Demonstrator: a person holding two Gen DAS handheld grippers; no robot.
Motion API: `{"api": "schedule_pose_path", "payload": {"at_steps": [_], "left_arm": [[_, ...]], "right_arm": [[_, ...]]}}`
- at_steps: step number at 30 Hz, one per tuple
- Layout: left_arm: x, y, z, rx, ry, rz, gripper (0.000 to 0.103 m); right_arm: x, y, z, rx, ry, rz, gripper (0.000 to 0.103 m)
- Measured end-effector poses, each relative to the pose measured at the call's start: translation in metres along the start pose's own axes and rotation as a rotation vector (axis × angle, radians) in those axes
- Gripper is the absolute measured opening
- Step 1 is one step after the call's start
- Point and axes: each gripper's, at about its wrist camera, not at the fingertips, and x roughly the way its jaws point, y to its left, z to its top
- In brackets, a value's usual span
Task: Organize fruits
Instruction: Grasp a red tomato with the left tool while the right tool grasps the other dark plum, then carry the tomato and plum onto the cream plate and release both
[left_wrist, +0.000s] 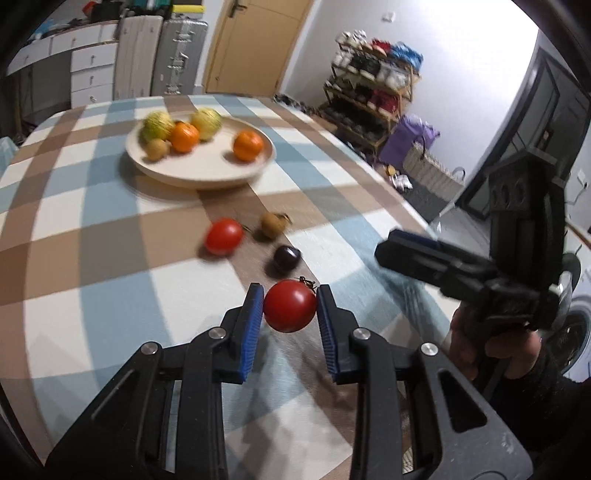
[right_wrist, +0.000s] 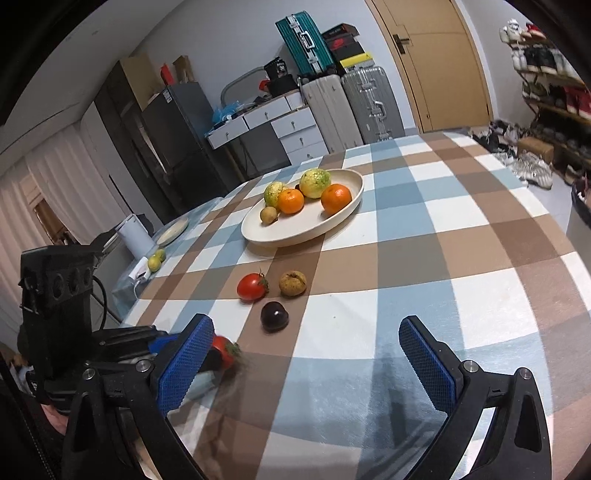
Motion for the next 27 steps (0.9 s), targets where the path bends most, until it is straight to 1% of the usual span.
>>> {"api": "schedule_pose_path", "payload": {"at_steps": [2,7,10,11,12,13,14,15,17,20,22,23,24,25,26,27], "left_arm": [[-0.011,0.012,0.004,-0.022,-0.027,0.008,0.026],[-0.032,0.037,0.006,-0.054,-0.064,0.022,0.026],[-0.044,0.049,0.003,-0.073,-0.083,0.018,0.026],[-0.046,0.052,0.003,-0.080,-0.088,0.018,0.026],[-0.049,0.055,0.002,-0.086,-0.092,0.018,0.026],[-0.051,0.060,0.001,-0.096,-0.097,0.017,0.026],[-0.053,0.064,0.001,-0.106,-0.098,0.014,0.026],[-0.054,0.066,-0.001,-0.115,-0.097,0.009,0.026],[-0.056,0.075,-0.002,-0.157,-0.097,-0.024,0.026],[-0.057,0.079,-0.002,-0.171,-0.105,-0.029,0.026],[-0.058,0.081,0.000,-0.171,-0.109,-0.032,0.026],[-0.057,0.081,0.002,-0.168,-0.112,-0.029,0.026],[-0.057,0.081,0.004,-0.164,-0.116,-0.026,0.026],[-0.057,0.082,0.007,-0.163,-0.117,-0.024,0.026],[-0.056,0.081,0.008,-0.163,-0.118,-0.022,0.026],[-0.055,0.082,0.011,-0.163,-0.118,-0.021,0.026]], "right_arm": [[0.007,0.005,0.002,-0.010,0.020,-0.009,0.103],[0.028,0.022,0.005,-0.054,0.061,-0.012,0.100],[0.042,0.032,0.005,-0.082,0.089,-0.015,0.090],[0.046,0.035,0.005,-0.088,0.098,-0.020,0.085],[0.052,0.038,0.005,-0.094,0.114,-0.029,0.081],[0.056,0.039,0.005,-0.096,0.122,-0.035,0.080],[0.060,0.042,0.005,-0.098,0.131,-0.042,0.075],[0.063,0.044,0.006,-0.103,0.139,-0.045,0.070],[0.070,0.048,0.006,-0.119,0.155,-0.064,0.065],[0.078,0.050,0.006,-0.132,0.185,-0.089,0.054],[0.081,0.049,0.006,-0.130,0.199,-0.102,0.052],[0.081,0.048,0.006,-0.126,0.196,-0.101,0.047],[0.081,0.047,0.006,-0.124,0.197,-0.104,0.039],[0.082,0.046,0.006,-0.122,0.199,-0.111,0.036],[0.081,0.046,0.007,-0.120,0.197,-0.121,0.029],[0.082,0.046,0.007,-0.119,0.200,-0.115,0.027]]}}
